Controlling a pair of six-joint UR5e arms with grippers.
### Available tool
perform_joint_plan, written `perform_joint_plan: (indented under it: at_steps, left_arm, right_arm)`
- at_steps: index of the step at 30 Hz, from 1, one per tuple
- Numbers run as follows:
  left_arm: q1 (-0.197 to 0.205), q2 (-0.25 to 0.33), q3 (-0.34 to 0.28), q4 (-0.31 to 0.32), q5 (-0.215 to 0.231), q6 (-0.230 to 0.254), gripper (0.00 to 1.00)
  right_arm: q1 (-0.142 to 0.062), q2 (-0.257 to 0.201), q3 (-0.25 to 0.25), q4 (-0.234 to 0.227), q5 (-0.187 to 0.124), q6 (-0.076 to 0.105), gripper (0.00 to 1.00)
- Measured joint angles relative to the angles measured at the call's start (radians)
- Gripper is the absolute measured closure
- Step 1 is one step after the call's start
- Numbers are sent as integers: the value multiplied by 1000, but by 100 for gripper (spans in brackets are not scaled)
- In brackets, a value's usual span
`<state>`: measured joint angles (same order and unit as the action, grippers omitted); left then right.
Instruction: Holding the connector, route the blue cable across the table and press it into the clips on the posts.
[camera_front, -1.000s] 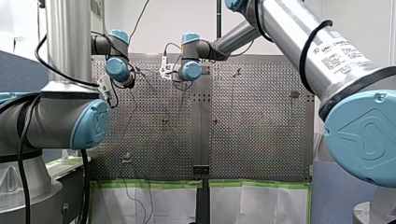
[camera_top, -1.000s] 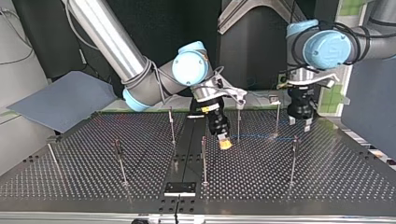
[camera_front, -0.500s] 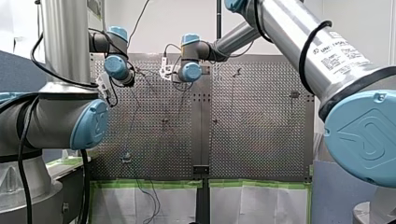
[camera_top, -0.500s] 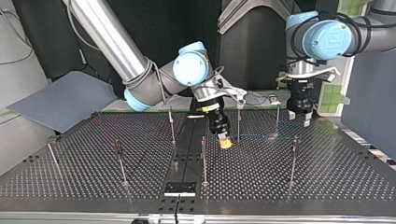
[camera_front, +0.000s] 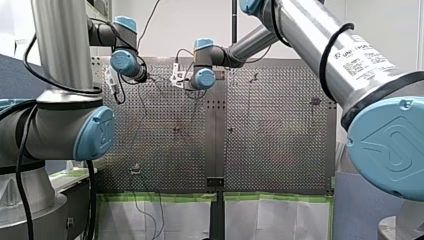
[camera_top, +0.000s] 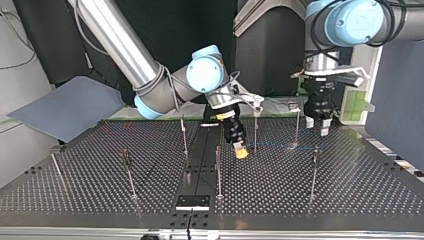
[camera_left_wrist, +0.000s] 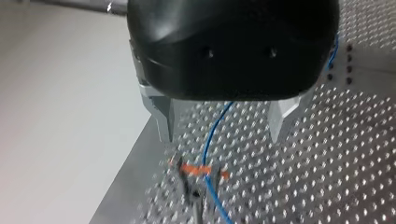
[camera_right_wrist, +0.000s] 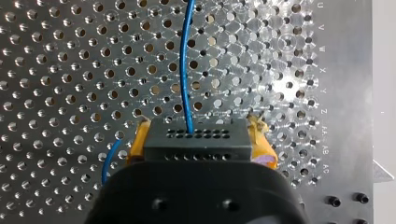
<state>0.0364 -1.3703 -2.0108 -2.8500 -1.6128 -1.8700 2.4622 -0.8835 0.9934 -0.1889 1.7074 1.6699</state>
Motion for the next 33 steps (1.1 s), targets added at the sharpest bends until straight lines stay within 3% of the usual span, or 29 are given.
perform_joint_plan:
  at_steps: [7, 14, 26, 33]
  left_arm:
    - [-23, -11, 4, 26, 36, 72, 0]
    - [-54, -58, 37, 59, 38, 121, 0]
    - [-82, -124, 126, 73, -22, 137, 0]
    - [-89, -190, 158, 81, -49, 150, 0]
  right_arm:
    - [-6, 0, 0, -1, -2, 5, 100]
    - [-9, 0, 0, -1, -3, 5, 100]
    - [-11, 0, 0, 0, -5, 5, 100]
    - [-13, 0, 0, 0, -5, 6, 100]
